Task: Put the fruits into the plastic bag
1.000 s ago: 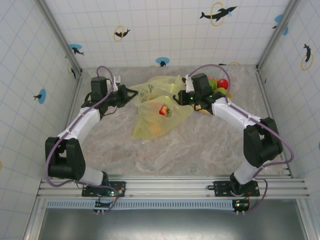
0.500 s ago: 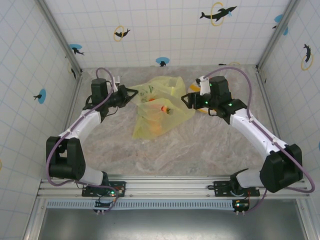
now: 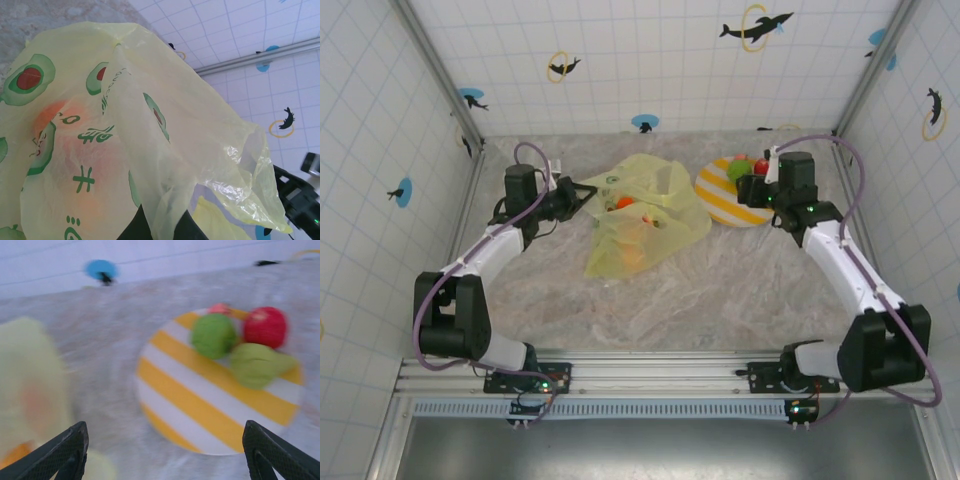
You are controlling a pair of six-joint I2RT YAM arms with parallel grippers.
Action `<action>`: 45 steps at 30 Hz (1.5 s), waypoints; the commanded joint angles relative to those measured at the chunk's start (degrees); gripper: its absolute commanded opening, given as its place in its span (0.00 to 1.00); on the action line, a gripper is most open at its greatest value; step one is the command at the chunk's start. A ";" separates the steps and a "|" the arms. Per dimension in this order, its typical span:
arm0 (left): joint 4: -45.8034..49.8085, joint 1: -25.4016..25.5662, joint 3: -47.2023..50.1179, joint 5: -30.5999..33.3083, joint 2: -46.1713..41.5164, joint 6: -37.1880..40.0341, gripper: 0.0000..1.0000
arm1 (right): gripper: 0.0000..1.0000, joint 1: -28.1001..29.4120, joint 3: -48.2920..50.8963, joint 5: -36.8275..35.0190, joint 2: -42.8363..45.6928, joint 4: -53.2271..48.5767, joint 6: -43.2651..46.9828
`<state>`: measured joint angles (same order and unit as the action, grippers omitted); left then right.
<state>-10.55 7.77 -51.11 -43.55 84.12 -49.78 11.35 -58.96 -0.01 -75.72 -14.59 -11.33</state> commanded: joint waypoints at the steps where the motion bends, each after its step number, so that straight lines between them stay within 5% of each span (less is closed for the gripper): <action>1: -2.16 -0.30 1.19 -1.42 -0.18 0.11 0.00 | 0.83 -0.59 -2.31 -12.21 -6.67 -0.22 5.91; 19: -1.99 -0.37 1.39 -1.80 0.07 0.03 0.00 | 0.83 -0.47 -19.98 -26.65 -36.12 -0.46 22.96; 45: -1.53 -0.39 1.37 -2.24 0.61 0.21 0.00 | 0.76 0.76 -32.97 -29.52 -49.96 -4.61 30.11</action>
<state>-11.27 7.77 -50.28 -44.56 84.12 -49.78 11.68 -89.36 -28.86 -124.25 -17.23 18.17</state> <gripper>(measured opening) 0.045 0.770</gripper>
